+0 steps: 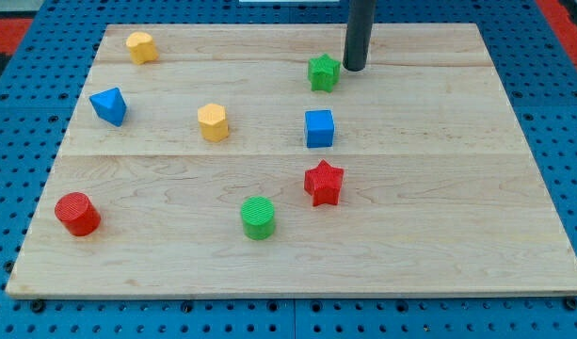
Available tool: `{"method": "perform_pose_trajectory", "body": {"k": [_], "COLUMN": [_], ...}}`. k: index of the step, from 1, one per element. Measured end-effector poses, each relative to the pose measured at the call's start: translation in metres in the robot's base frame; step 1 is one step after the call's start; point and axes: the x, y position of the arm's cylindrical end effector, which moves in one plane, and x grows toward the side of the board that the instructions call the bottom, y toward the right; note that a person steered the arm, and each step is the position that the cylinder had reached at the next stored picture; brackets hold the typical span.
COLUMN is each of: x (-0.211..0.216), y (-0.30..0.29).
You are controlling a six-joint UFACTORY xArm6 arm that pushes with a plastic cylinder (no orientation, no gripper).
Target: Point at the green circle
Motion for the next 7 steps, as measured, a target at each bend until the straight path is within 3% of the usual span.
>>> {"method": "perform_pose_trajectory", "body": {"k": [2, 5, 7], "x": [0.0, 0.019, 0.234], "y": [0.095, 0.095, 0.06]}}
